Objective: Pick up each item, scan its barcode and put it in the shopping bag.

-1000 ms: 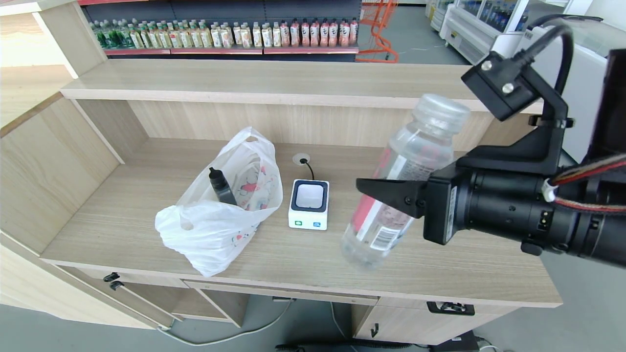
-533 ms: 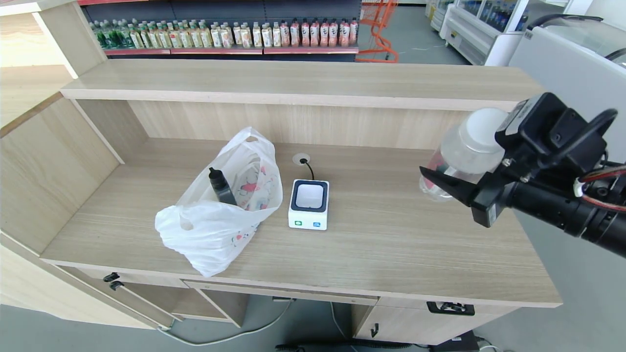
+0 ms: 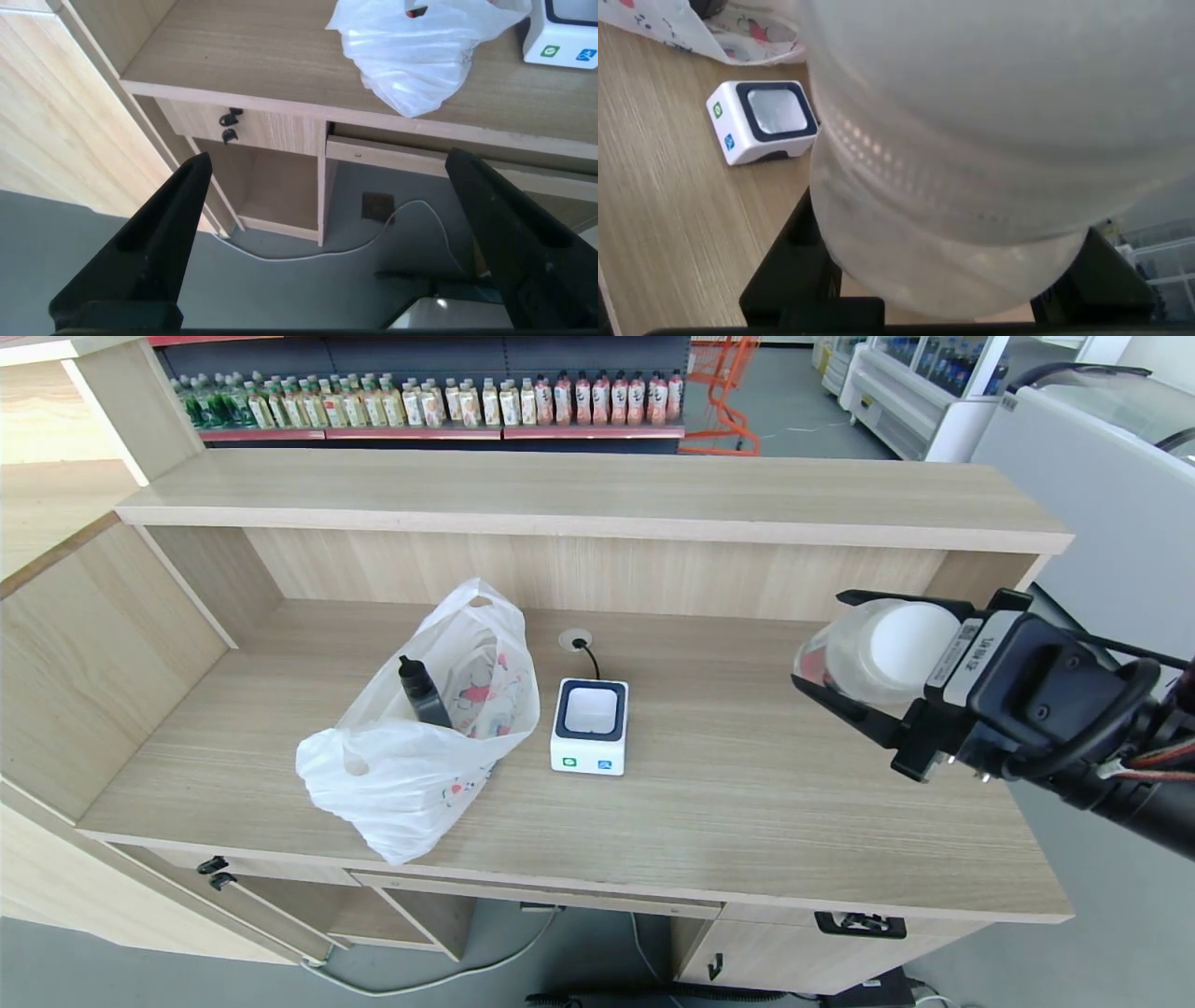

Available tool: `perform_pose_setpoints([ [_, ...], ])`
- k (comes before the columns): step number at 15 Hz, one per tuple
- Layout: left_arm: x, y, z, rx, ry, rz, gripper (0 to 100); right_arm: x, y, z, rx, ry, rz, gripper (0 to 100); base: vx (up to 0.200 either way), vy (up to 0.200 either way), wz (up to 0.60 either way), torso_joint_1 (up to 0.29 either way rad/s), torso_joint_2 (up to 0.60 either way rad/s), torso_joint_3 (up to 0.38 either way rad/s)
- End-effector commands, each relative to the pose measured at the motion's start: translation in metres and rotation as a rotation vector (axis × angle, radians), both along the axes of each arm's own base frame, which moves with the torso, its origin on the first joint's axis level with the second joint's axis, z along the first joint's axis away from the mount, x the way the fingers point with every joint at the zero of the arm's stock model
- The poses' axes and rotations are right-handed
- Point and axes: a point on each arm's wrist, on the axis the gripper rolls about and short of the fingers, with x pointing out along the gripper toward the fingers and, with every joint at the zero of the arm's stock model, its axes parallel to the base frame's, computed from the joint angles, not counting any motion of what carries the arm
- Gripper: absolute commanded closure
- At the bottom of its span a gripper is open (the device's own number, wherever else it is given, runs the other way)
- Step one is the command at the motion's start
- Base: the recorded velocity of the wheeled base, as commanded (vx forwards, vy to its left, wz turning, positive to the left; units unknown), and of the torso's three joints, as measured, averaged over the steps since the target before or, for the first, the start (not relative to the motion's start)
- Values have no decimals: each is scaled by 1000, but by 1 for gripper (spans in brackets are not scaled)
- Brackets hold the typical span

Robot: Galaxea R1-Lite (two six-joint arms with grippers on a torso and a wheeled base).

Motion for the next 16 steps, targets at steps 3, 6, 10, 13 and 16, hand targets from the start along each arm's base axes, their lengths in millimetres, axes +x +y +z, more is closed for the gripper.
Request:
perform_pose_setpoints([
  [3,0,0,0,-3,-1,1,0,-8,4,-4,-7,10,33,100,0,0,0,0,0,0],
  [6,0,0,0,-2,1,1,0,-9,5,-5,-8,14,36,100,0,0,0,0,0,0],
  [10,0,0,0,-2,0,1,0,-9,5,-7,13,42,65,100,0,200,0,4,2,4],
  [13,0,0,0,-3,-1,1,0,-7,7,-7,65,78,73,100,0,200,0,4,4,5],
  [16,0,0,0,-3,-1,1,0,4,4,-11,83,91,66,100,0,133,0,-2,2,0],
])
